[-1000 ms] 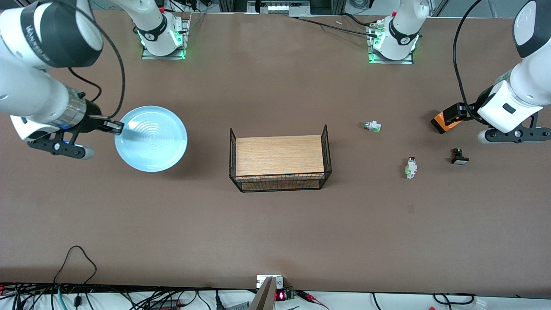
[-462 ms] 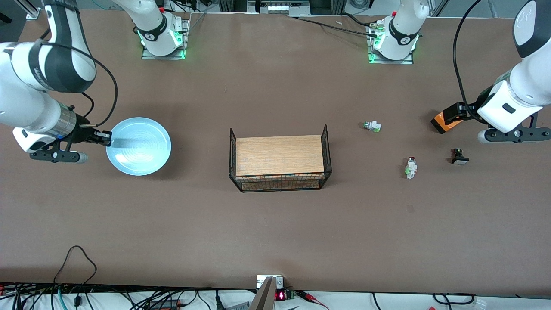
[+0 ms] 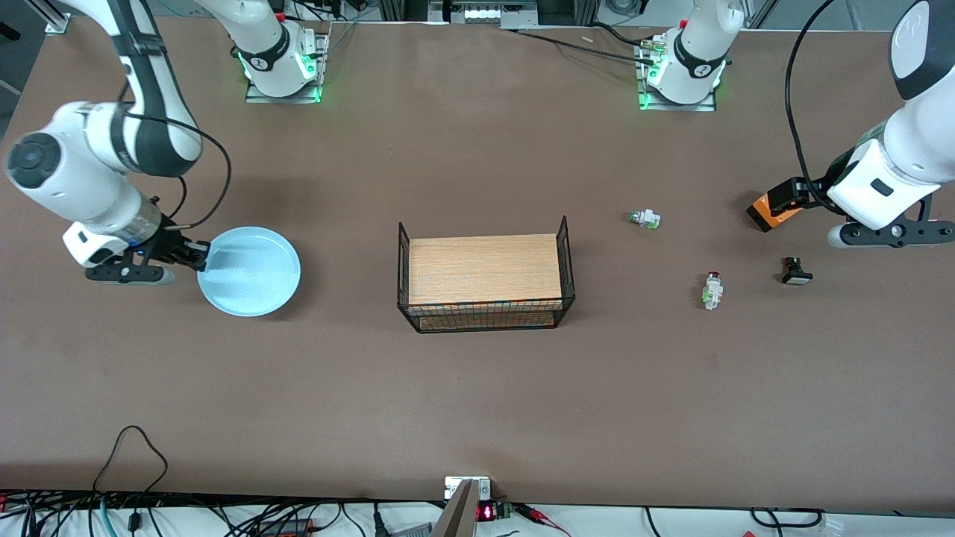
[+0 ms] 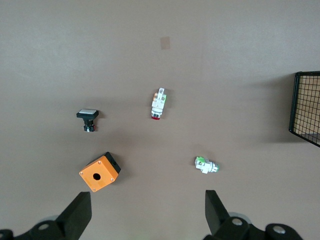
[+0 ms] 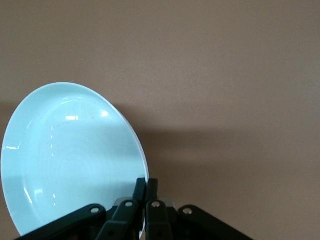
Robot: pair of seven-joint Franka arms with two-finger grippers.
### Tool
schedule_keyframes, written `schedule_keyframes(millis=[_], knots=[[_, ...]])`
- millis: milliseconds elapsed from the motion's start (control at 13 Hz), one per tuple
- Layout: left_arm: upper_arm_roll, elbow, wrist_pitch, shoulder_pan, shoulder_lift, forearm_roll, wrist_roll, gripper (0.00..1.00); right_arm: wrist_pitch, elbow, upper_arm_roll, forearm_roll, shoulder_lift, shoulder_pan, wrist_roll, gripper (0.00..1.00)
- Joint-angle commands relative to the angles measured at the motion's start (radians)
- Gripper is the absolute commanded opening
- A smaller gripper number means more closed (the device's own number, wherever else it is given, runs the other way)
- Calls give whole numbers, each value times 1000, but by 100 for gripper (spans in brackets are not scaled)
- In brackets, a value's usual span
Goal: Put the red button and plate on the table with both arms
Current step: 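Carry the plate beside the basket with the right gripper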
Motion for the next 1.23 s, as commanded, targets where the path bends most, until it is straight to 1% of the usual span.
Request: schedule_keyframes(millis=[0, 385, 462, 692, 923, 1154], knots=[[0, 9, -19, -2, -11, -19, -11, 100, 87, -16, 12, 18, 32, -17, -31, 0], [0, 7, -19, -2, -11, -19, -11, 100, 268, -18, 22, 18, 142, -15, -29, 0], [0, 7, -19, -2, -11, -19, -11, 100, 299, -18, 32, 18, 161, -15, -29, 0], [0, 9, -19, -2, -11, -19, -11, 100, 385, -18, 37, 18, 213, -12, -26, 0], [1, 7, -19, -2, -11, -19, -9, 100, 442, -18, 49, 18, 248, -8, -17, 0], [1, 7, -19, -2, -11, -19, -8, 100, 453, -18, 49, 18, 254, -4, -12, 0]])
